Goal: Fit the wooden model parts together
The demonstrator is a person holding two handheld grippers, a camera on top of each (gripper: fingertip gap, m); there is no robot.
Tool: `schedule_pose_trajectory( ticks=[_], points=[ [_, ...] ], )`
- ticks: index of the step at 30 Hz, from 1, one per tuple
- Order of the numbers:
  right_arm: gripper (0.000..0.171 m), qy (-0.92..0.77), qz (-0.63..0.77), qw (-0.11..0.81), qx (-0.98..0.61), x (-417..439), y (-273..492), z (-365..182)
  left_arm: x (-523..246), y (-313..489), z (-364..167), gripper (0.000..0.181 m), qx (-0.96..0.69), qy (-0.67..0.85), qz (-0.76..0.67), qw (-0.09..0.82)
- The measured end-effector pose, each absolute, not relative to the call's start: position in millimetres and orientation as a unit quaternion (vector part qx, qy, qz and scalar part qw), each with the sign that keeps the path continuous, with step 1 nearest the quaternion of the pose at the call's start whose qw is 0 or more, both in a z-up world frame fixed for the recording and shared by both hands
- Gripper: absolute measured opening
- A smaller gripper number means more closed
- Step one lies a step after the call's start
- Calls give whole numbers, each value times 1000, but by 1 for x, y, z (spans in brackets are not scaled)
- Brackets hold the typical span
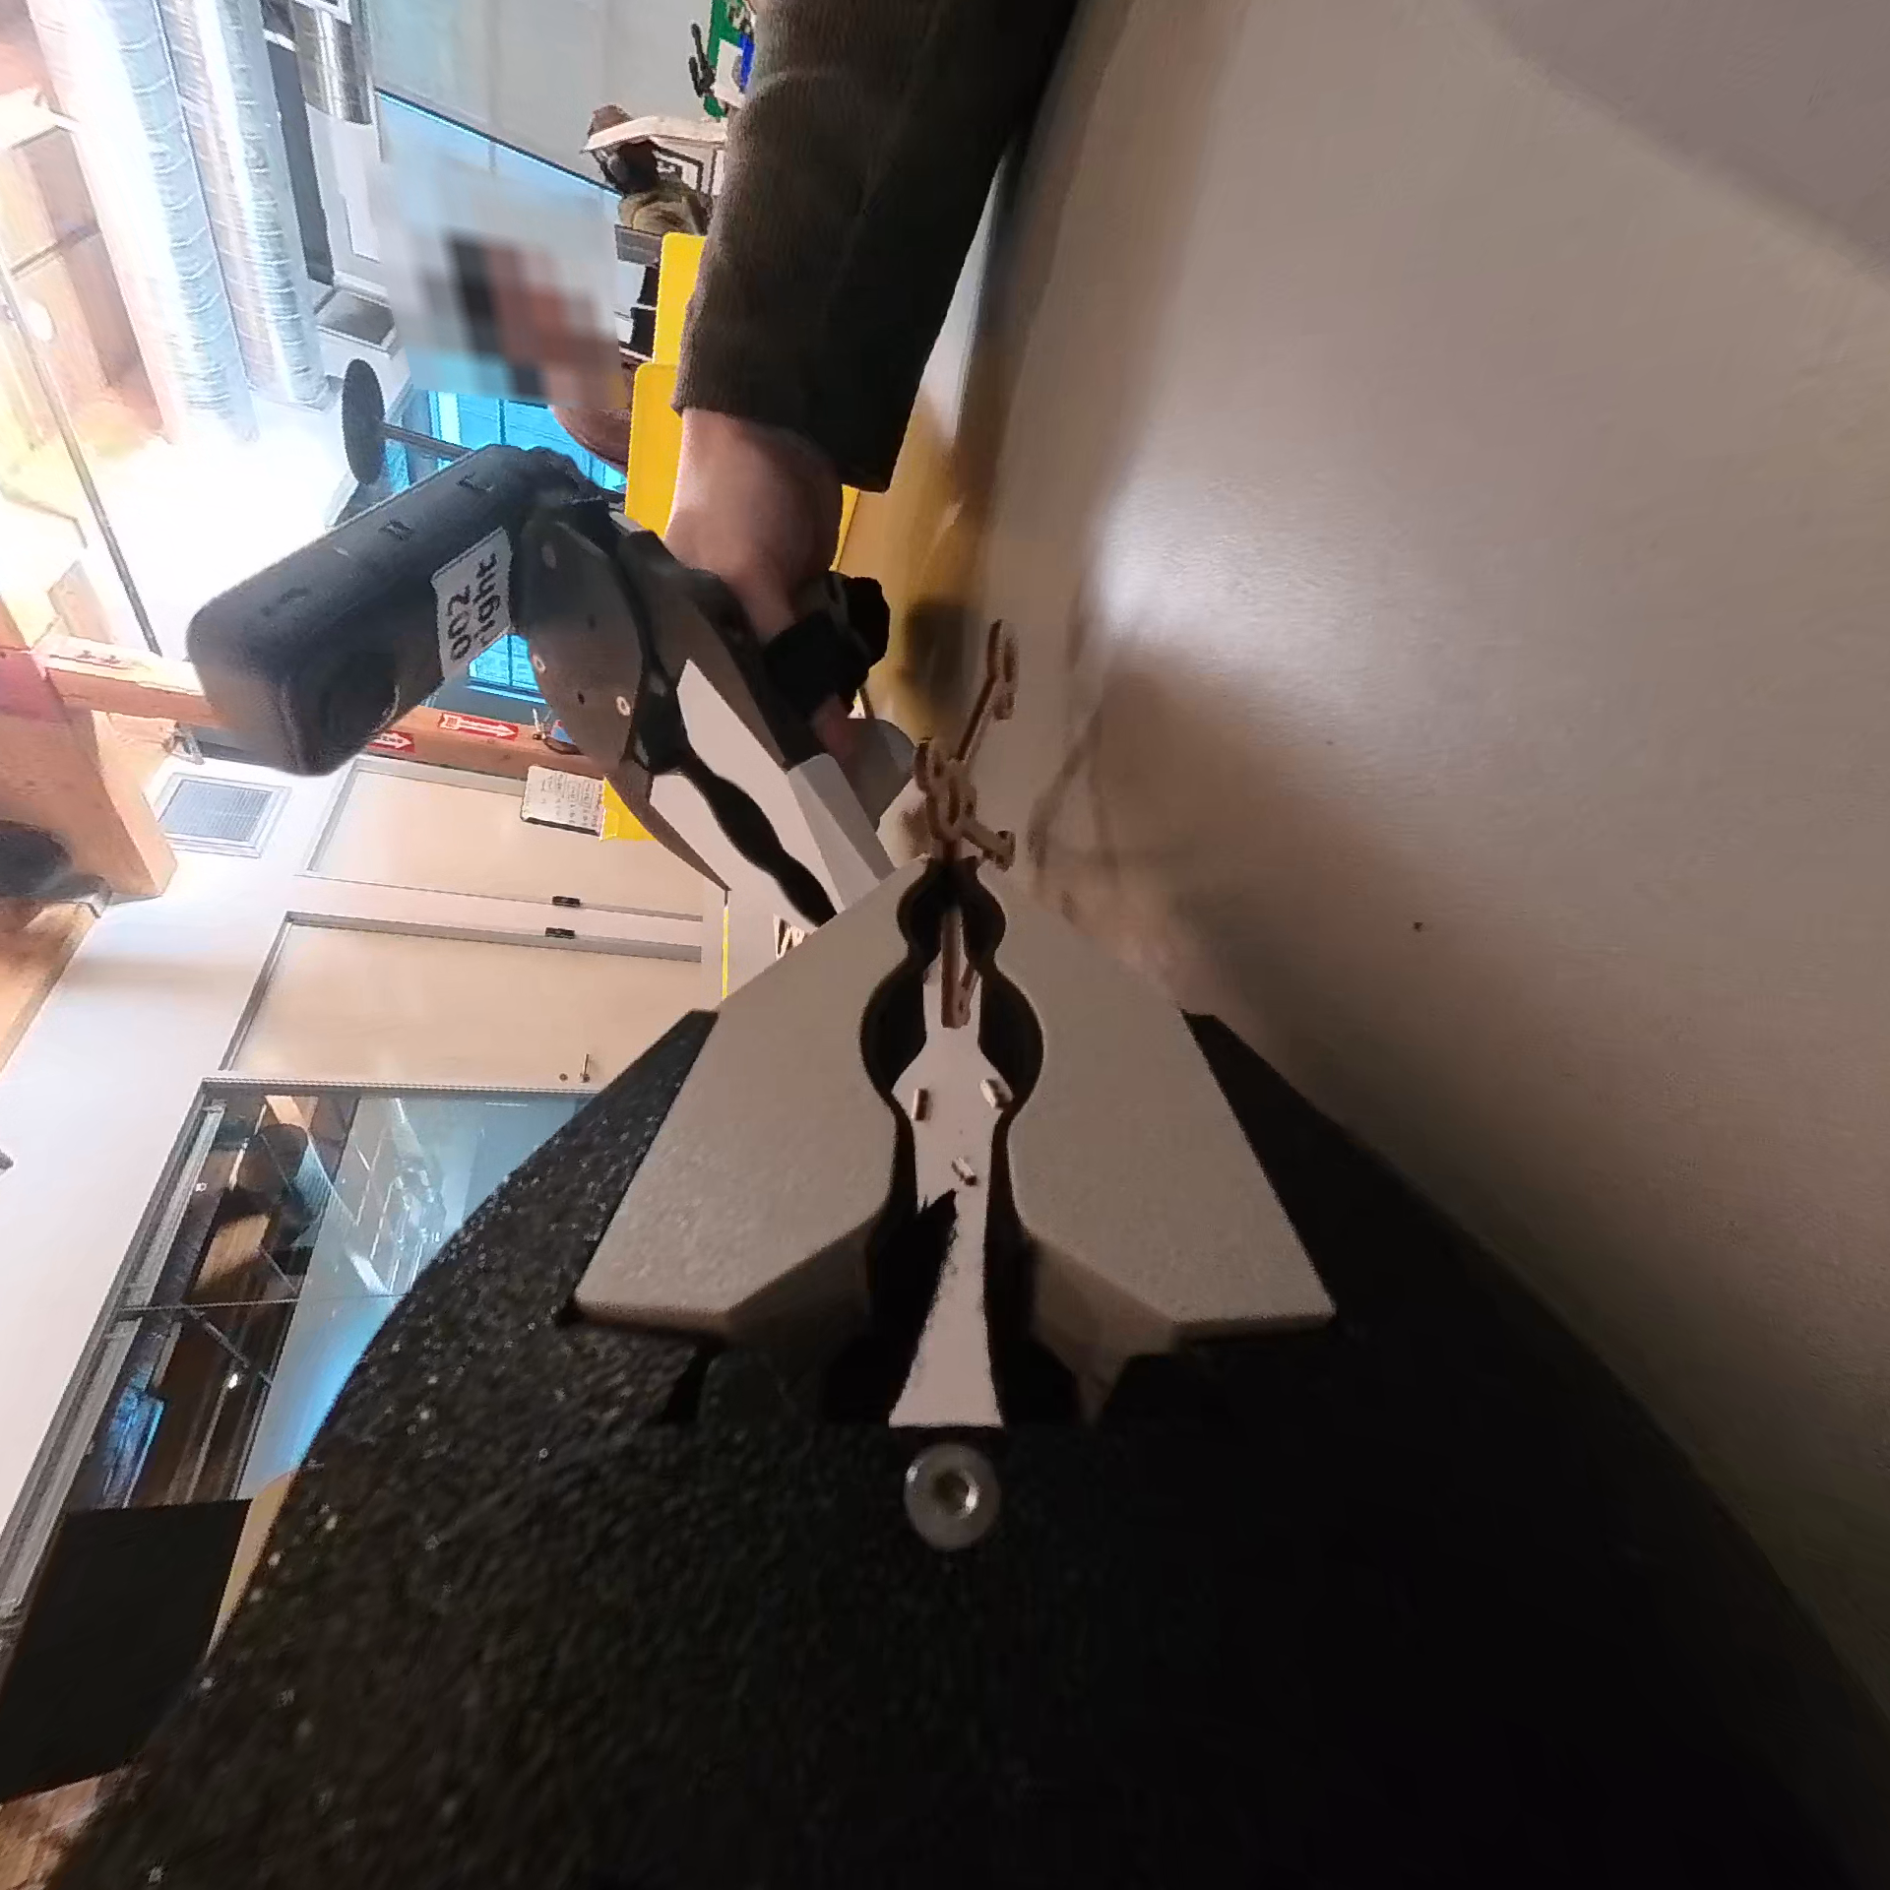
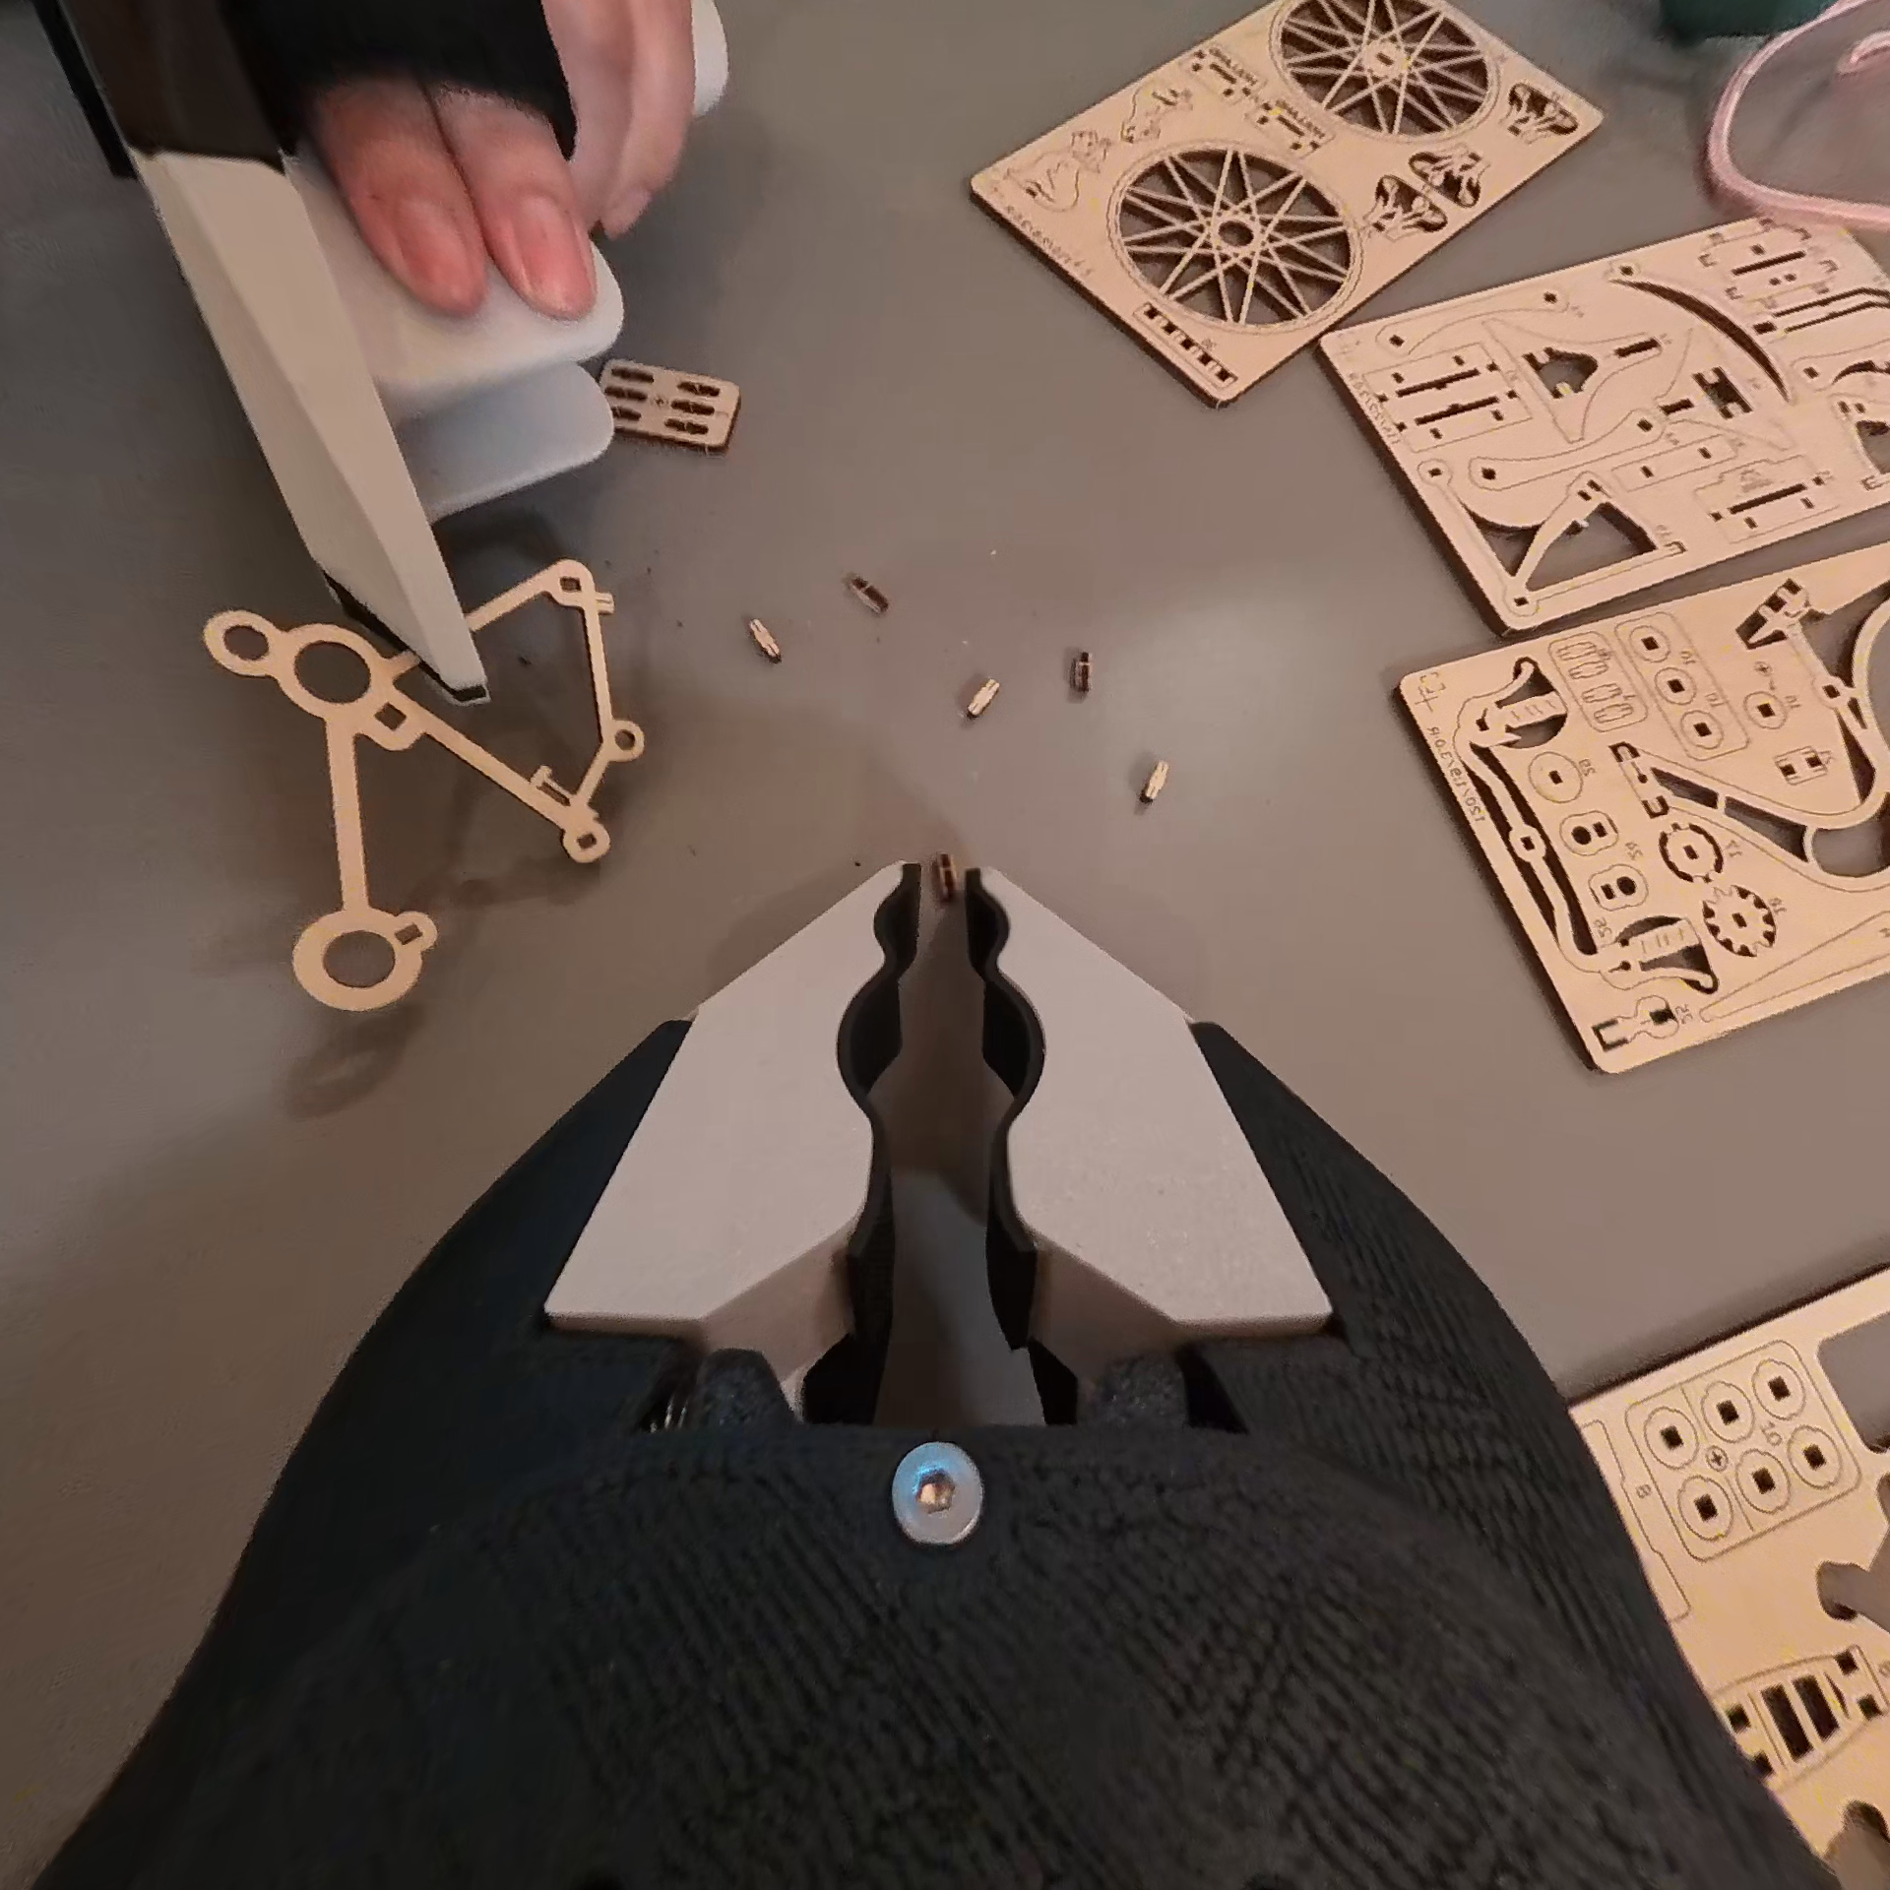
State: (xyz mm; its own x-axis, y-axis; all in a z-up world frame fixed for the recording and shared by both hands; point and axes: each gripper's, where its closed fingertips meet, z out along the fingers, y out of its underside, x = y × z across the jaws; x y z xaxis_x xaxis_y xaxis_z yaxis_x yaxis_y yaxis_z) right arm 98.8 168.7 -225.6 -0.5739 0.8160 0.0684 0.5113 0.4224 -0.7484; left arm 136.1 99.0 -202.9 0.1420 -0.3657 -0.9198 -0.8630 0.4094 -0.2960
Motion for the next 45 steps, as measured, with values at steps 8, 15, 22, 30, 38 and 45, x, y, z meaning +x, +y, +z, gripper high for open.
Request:
schedule_pose_trajectory(
  ticks=[8,15,22,30,38,45],
  points=[
    [2,-817,351,217,-402,100,167,-226,138,105,-209,0,-517,614,201,561],
    [1,-835,316,290,-346,99,169,-222,127,123,-218,1,-568,589,224,530],
    [1,-837,272,399,-259,95,171,-207,117,130,-206,12,-609,525,189,564],
    [1,-819,277,457,-209,95,165,-189,109,125,-182,34,-646,447,83,613],
    [1,-821,292,451,-192,97,155,-188,117,116,-195,40,-669,472,31,573],
    [1,-819,322,433,-195,100,147,-183,117,108,-196,33,-687,477,-3,548]
  ],
)
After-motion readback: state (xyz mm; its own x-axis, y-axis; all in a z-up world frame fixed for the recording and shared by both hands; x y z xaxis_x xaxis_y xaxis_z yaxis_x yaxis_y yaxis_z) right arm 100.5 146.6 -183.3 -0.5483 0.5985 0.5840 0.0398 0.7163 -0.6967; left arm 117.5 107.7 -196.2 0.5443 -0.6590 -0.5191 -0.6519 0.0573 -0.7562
